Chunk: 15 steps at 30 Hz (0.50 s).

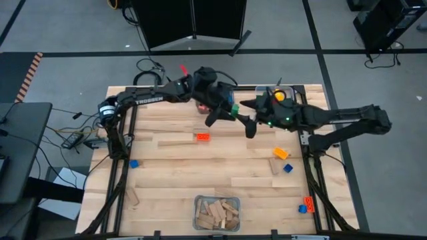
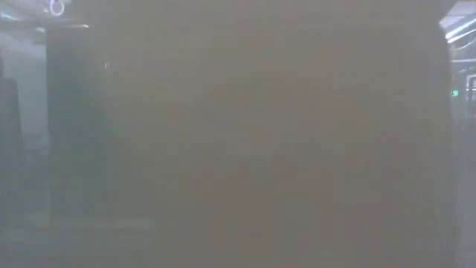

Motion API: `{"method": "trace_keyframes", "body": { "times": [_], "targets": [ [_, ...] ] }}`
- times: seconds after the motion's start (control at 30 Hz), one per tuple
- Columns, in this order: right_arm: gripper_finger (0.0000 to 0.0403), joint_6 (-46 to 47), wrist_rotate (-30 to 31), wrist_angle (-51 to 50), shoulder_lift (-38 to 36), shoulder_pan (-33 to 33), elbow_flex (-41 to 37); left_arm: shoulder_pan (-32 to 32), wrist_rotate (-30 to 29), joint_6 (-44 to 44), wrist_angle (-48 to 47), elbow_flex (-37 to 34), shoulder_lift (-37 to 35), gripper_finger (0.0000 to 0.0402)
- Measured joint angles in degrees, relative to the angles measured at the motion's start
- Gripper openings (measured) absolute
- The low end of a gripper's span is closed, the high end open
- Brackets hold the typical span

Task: Sort blocks by size
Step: Put the large green game piece into the transparent bin

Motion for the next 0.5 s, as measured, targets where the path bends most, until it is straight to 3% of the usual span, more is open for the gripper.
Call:
{"method": "trace_keyframes", "body": {
  "times": [0.1, 0.27, 0.37, 0.5],
  "targets": [
    [0.0326, -3.9, -0.4, 3.7, 2.4, -0.9, 0.0, 0.4, 3.8, -0.6, 1.7, 0.0, 0.0, 0.0156],
    [0.0326, -7.1, -0.5, 8.6, 5.5, -2.5, 0.0, 0.6, 4.2, 0.1, 1.5, 0.0, 0.0, 0.0156],
    [0.0304, -7.2, -0.7, 10.5, 6.1, -2.9, 0.0, 0.8, 4.4, 0.1, 1.6, 0.0, 0.0, 0.0156],
    [0.0245, -7.1, -1.6, 11.2, 6.2, -3.3, 0.0, 1.4, 4.4, 0.1, 2.6, 0.0, 0.0, 0.0156]
  ]
}}
